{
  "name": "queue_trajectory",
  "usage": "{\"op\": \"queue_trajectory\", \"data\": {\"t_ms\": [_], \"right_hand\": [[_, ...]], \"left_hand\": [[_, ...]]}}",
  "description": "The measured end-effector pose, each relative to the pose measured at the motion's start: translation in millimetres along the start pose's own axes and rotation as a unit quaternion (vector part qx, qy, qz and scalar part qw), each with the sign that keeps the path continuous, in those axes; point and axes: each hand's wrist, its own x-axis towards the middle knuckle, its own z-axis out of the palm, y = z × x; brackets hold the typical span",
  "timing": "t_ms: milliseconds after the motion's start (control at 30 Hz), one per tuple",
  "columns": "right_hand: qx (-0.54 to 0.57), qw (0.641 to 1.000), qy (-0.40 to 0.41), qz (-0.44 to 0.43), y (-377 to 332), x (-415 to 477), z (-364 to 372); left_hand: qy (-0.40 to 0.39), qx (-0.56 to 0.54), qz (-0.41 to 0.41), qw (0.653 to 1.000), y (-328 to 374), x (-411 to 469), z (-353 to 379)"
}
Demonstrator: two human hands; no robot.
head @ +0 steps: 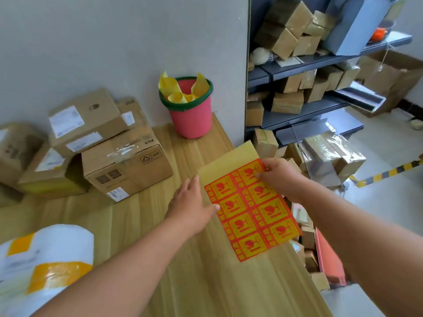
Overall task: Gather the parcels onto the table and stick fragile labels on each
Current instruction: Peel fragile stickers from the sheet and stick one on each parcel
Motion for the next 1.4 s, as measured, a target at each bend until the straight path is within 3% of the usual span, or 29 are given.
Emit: {"op": "queue_trajectory", "data": {"t_ms": [133,333,533,967,1400], "right_hand": [[0.030,0.997,-0.007,-0.067,-65.8,-28.9,-8.8],[0.055,0.989,0.002,-0.137,-153.4,-83.1,-4.5],[0.088,0.977,0.035,-0.189,-234.6,-147.7,14.0],[0.061,0.959,0.097,-0.261,-348.5,-296.0,99.7],[-0.059,0.952,0.091,-0.285,-399.6,-400.5,169.9]], "left_hand": [[0.039,-0.114,-0.028,0.992,0.2,-10.5,-53.8],[0.044,-0.314,-0.053,0.947,-15.4,-37.8,-141.6],[0.057,-0.401,0.013,0.914,-45.9,-93.6,-217.1],[0.149,-0.471,0.169,0.853,-142.2,-239.7,-355.3],[0.196,-0.446,0.228,0.843,-238.9,-341.0,-415.7]]}}
